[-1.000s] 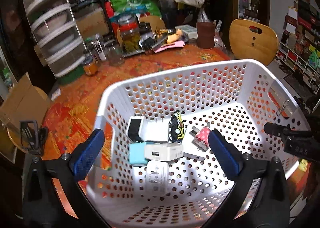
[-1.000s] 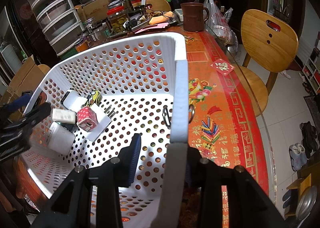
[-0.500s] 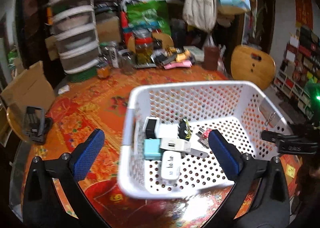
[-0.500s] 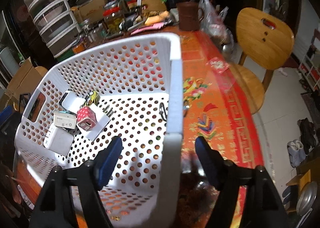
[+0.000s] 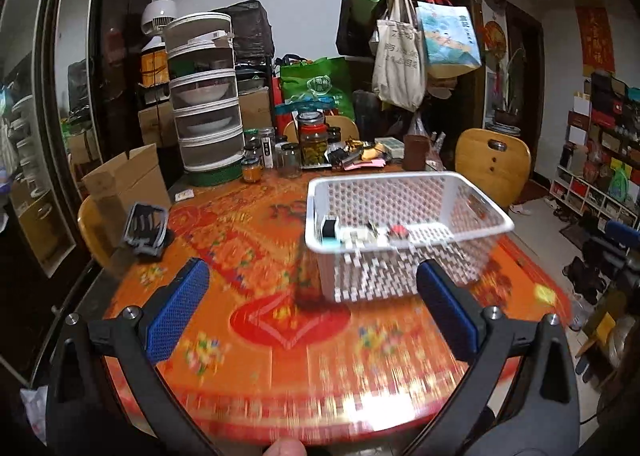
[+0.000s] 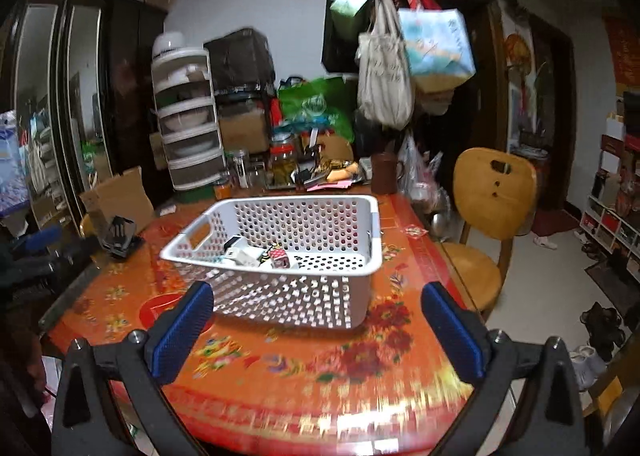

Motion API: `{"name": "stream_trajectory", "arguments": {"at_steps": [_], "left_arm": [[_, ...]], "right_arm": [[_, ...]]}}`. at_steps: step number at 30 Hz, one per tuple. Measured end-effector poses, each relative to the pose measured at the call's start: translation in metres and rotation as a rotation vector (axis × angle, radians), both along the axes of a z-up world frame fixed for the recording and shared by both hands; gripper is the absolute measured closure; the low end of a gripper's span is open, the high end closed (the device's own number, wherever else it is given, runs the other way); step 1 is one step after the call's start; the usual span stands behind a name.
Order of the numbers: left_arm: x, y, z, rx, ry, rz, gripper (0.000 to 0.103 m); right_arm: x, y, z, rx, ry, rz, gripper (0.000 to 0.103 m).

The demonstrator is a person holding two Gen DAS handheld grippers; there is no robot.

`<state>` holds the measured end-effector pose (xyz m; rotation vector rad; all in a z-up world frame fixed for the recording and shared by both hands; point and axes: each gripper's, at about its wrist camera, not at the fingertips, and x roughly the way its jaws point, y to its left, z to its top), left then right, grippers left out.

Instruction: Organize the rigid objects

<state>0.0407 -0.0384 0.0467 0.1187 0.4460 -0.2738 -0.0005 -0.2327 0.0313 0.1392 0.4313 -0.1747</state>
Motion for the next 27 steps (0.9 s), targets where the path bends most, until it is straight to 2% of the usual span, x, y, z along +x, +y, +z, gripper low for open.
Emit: {"name": "stream_trajectory", "arguments": {"at_steps": [3,8,17,27], "left_arm": [[-0.041,0.006,-0.003,-0.006,0.008,0.007,0.001],[-0.082,0.002,-0.007,-0.024,0.056,-0.029,0.001],[-0.069,-0.017,-0.015,-0.037,0.124,-0.047,0.001],[-0.053,-0.022,-0.016,-0.039,0.141,-0.051,0.001]], "right_arm": [[-0.032,0.008,0.004,0.046,0.031,0.017,0.0],[-0.056,0.026,0.004,-0.001,0.093,0.022,0.0],[-0.05,0.028,-0.006,0.022,0.121,0.022,0.0],[-0.048,0.024,-0.008,0.012,0.136,0.015,0.0]]}}
